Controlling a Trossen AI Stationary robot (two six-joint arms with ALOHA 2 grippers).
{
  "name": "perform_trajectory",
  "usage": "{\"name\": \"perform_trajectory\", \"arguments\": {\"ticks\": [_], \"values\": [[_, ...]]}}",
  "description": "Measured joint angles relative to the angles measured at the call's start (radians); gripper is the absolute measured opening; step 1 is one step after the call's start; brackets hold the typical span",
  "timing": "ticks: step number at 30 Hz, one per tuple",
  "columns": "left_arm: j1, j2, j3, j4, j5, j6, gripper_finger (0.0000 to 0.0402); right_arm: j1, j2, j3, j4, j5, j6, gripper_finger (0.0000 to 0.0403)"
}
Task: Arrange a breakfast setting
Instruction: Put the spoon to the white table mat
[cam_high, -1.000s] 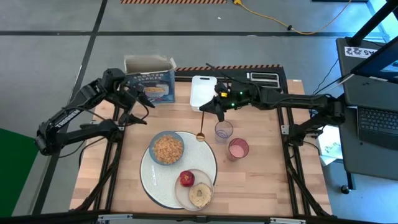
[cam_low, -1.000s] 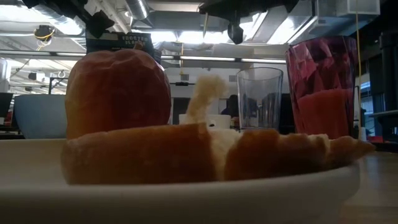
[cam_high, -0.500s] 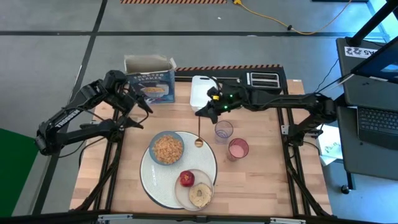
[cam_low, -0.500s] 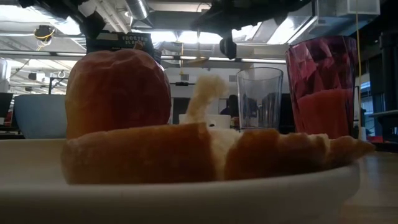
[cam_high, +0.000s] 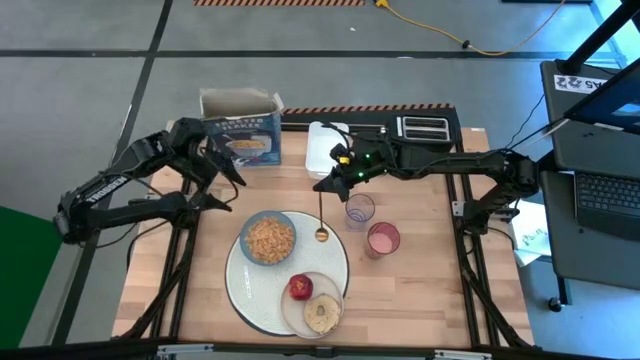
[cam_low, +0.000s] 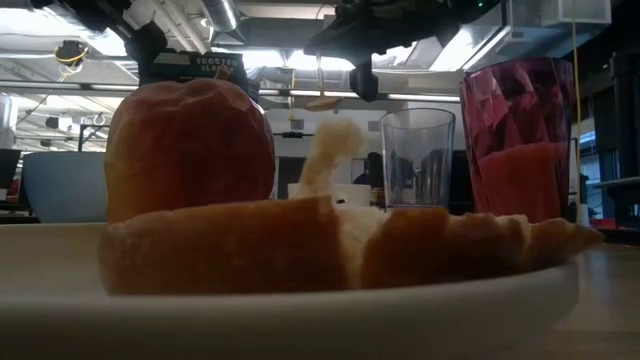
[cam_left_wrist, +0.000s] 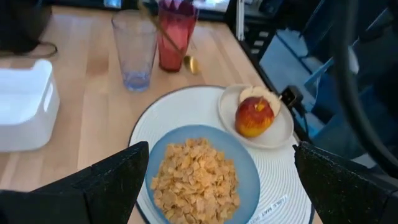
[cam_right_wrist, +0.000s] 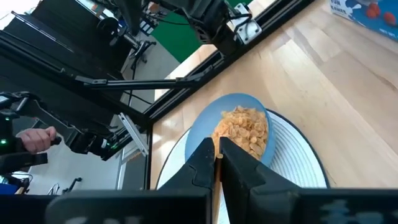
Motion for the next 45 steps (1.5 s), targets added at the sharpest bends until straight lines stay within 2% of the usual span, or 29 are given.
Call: {"name": "perform_trajectory", "arguments": {"ticks": [4, 9, 13, 19, 26, 33, 38, 45], "values": [[-0.109, 0.006, 0.0, 0.056, -0.111, -0.085, 0.039, 0.0, 0.0, 0.0, -0.005, 0.0, 0.001, 0.0012], [-0.254, 0.041, 0.004, 0.21, -0.236, -0.165, 0.039, 0.0, 0.026, -0.001, -0.004, -0.007, 0.003, 0.0012], [-0.345, 0.114, 0.074, 0.205, -0.367, -0.157, 0.039, 0.013, 0.063, -0.003, 0.012, -0.019, 0.018, 0.0012], [-0.412, 0.252, 0.212, 0.132, -0.472, -0.1, 0.039, 0.046, 0.128, -0.002, 0.097, -0.016, 0.064, 0.0012], [-0.451, 0.342, 0.268, 0.109, -0.523, -0.081, 0.039, 0.068, 0.186, -0.002, 0.129, 0.039, 0.104, 0.0012], [-0.483, 0.345, 0.27, 0.114, -0.592, -0.081, 0.039, 0.073, 0.249, -0.002, 0.15, 0.078, 0.154, 0.0012], [-0.488, 0.345, 0.27, 0.113, -0.608, -0.086, 0.039, 0.072, 0.292, -0.002, 0.235, 0.1, 0.245, 0.0012], [-0.488, 0.345, 0.27, 0.111, -0.627, -0.089, 0.039, 0.112, 0.294, -0.002, 0.149, 0.188, 0.286, 0.0012]]}}
